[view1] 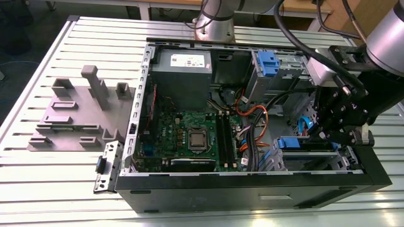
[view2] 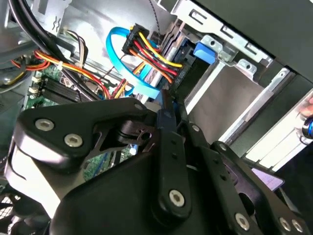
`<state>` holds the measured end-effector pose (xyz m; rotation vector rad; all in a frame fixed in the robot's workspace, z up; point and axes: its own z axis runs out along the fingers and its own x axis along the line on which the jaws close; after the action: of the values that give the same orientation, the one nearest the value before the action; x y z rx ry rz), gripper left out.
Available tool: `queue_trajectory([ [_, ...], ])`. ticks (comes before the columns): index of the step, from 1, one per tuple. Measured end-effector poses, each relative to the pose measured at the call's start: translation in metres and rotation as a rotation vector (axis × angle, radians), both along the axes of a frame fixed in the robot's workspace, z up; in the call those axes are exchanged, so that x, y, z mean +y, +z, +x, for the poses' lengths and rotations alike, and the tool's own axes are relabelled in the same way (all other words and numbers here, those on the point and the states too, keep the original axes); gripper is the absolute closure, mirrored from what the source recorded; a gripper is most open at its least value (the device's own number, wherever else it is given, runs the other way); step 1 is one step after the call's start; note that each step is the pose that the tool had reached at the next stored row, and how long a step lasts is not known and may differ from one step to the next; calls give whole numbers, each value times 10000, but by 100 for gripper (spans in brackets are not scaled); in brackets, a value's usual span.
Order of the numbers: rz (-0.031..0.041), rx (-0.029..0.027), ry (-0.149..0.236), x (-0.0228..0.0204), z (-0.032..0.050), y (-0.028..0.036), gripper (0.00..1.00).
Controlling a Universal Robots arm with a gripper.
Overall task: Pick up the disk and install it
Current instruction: 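Insert the second disk wire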
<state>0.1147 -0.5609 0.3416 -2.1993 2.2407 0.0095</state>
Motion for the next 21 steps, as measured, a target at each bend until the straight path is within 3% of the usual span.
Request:
queue_trajectory([
  [21,135,0,-1,-1,-1,2,84],
])
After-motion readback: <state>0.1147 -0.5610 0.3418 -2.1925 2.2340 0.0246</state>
